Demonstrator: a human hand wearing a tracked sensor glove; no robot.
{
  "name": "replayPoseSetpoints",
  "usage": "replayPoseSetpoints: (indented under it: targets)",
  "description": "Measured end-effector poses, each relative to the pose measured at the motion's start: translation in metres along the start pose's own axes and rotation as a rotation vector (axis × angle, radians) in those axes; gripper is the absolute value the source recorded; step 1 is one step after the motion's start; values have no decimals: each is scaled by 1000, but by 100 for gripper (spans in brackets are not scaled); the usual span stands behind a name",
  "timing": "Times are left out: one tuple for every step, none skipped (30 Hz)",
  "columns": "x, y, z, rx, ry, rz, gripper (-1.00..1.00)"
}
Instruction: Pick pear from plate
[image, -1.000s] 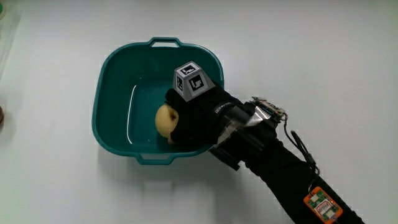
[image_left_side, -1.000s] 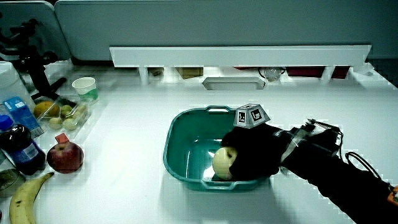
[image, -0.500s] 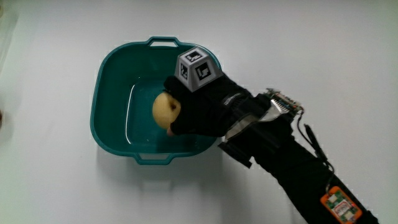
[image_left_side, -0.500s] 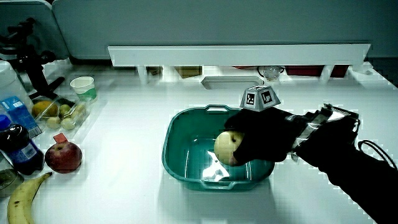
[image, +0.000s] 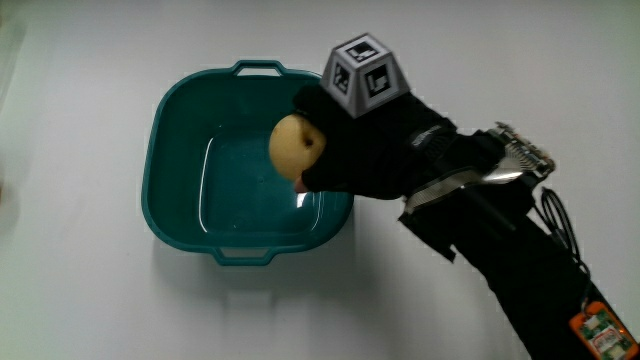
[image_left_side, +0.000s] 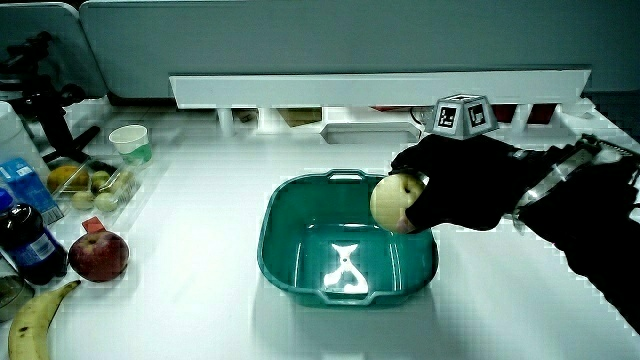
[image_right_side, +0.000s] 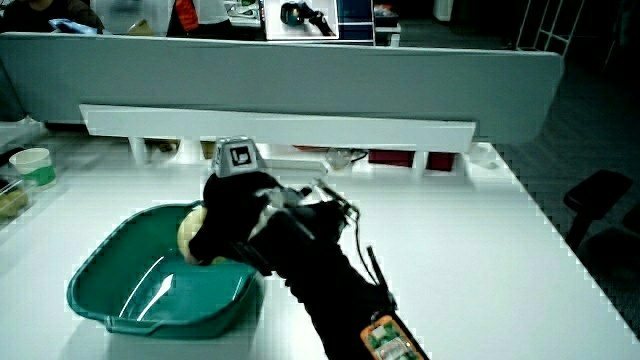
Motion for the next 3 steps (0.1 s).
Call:
replayPoseSetpoints:
  targets:
    - [-1,-8,7,45,22,2,100]
    - [5,-5,4,-9,30,10,100]
    - [10,-6,3,-1,16,-18,100]
